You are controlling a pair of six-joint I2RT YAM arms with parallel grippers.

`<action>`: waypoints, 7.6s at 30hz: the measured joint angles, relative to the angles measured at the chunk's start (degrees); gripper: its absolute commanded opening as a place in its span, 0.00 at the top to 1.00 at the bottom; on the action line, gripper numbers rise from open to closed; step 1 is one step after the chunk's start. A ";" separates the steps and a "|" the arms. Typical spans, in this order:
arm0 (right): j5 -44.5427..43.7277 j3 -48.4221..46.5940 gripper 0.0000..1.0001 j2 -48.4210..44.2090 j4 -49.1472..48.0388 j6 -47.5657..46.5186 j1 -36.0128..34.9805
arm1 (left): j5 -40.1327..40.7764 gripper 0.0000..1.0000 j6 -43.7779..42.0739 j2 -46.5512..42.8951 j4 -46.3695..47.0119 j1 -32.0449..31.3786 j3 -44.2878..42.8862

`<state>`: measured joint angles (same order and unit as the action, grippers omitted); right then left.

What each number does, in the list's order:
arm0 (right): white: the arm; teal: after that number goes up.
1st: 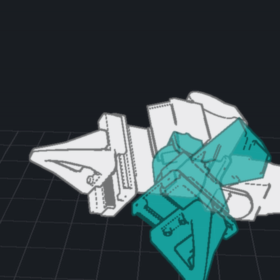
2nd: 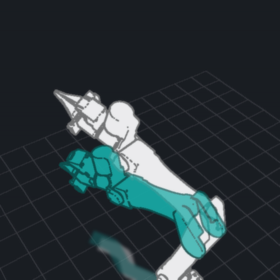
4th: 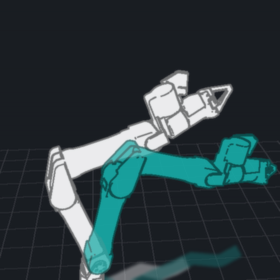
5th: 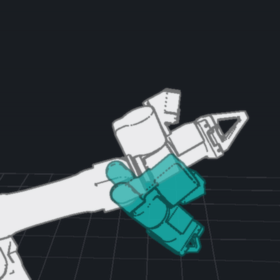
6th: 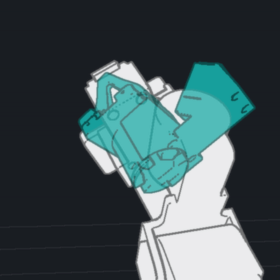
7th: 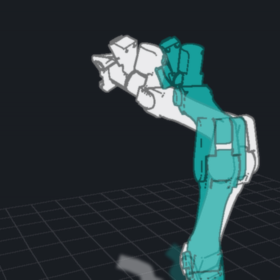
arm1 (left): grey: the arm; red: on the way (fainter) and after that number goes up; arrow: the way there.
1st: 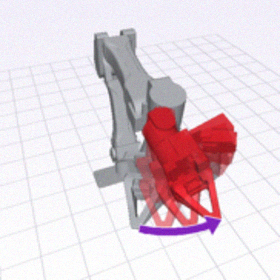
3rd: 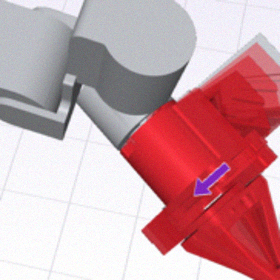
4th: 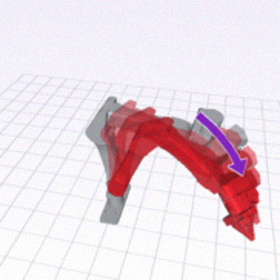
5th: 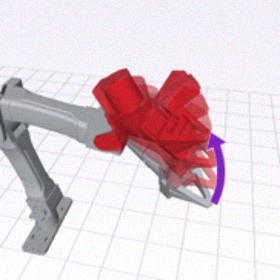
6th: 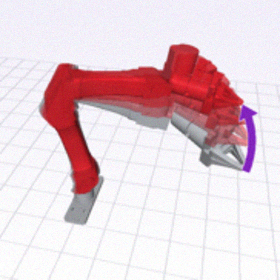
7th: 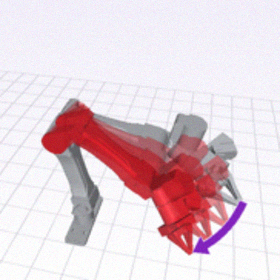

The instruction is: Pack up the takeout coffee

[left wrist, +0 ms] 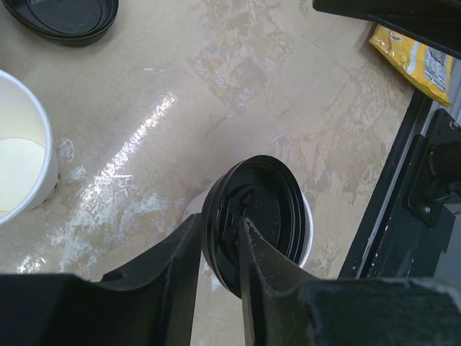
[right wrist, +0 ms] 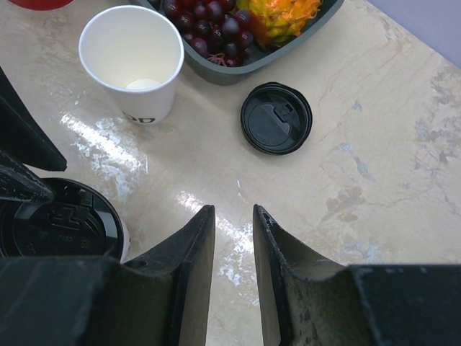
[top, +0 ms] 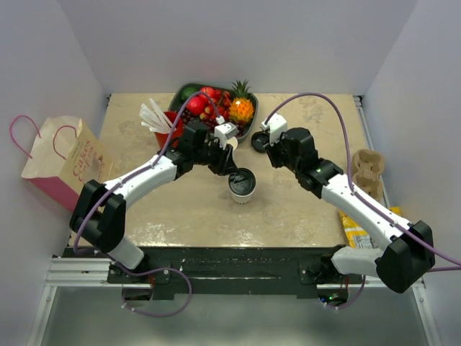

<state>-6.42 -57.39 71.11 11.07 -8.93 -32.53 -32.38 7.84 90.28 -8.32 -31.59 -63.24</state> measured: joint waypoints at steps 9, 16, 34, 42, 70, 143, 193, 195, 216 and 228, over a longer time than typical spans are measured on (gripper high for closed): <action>0.00 0.50 0.68 0.00 -0.15 -0.02 0.13 | 1.77 0.88 -0.92 0.87 -0.42 -0.04 -1.18; 0.00 0.52 0.67 0.00 -0.39 -0.04 0.22 | 2.08 1.00 -1.55 0.87 -0.46 -0.04 -1.42; 0.11 0.52 0.67 0.00 -0.57 -0.07 0.31 | 2.60 0.85 -2.73 0.87 -1.27 -0.09 -1.92; 0.11 0.92 0.66 0.00 -1.29 -0.04 0.31 | 4.28 0.85 -2.40 0.87 -1.18 -0.42 -1.92; 0.13 1.64 0.66 0.00 -1.90 -0.04 0.35 | -0.35 0.91 -1.68 0.87 0.50 -0.57 -0.87; 0.13 -3.02 0.62 3.87 -1.64 -0.09 0.48 | 4.28 0.87 -1.40 2.51 -9.84 -2.29 -5.55; 36.61 -23.04 0.32 23.89 15.28 12.35 14.53 | 35.47 1.00 -64.15 -25.05 37.16 -25.33 27.06; 38.95 -22.64 0.32 23.91 15.37 12.44 14.53 | 35.63 1.00 -65.13 -24.79 38.80 -25.86 28.17; 43.19 -22.97 0.41 24.13 28.89 -47.01 14.58 | 31.87 0.33 -32.85 -33.03 7.28 -12.46 14.01; 41.92 -22.58 0.49 34.93 40.83 -96.52 14.60 | 32.17 0.24 -28.39 -30.67 -2.05 -1.57 13.05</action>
<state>35.51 -79.96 106.04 51.90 -105.45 -17.93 -0.21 -20.56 59.61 -10.37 -33.17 -50.19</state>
